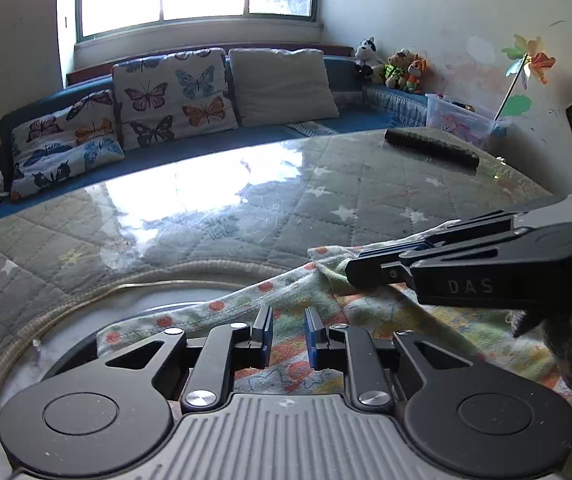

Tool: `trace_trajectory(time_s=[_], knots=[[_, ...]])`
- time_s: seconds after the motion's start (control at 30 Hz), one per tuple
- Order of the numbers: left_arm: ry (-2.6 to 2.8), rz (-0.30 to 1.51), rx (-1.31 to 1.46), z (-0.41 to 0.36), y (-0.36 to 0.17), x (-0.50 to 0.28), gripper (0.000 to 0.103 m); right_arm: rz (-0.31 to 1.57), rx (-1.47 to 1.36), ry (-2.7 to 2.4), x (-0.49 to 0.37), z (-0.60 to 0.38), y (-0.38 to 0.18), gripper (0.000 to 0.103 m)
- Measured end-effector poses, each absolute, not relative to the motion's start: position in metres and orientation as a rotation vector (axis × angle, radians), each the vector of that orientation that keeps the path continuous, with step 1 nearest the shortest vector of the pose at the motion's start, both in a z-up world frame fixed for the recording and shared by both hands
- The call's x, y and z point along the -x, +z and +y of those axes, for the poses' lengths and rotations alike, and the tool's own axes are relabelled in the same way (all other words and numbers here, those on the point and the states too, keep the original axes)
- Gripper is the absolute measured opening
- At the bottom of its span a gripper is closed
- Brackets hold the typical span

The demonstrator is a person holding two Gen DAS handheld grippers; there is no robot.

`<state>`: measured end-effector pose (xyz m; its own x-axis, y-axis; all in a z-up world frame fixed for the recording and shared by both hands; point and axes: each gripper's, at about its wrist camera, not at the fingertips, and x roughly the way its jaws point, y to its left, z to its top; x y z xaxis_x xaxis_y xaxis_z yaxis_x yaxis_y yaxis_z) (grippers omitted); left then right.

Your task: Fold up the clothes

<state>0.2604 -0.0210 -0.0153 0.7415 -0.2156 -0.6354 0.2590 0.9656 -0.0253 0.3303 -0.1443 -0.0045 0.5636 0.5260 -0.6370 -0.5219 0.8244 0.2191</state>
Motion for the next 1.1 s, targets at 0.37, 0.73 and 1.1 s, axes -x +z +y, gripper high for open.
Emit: trace_trajectory(time_s=[0.37,0.73,1.1], knots=[[-0.280,0.653,-0.046,-0.034,-0.005,-0.260,0.019,0.730,0.177,0.636,-0.309,-0.137,-0.007,0.014],[-0.296,0.654,-0.007,-0.038,-0.006,-0.269,0.015,0.721,0.144,0.676,-0.295,-0.145,-0.006,0.025],[-0.353,0.655,-0.033,-0.047,-0.013,-0.262,0.014,0.726,0.092,0.548,-0.298,-0.194,0.001,0.027]])
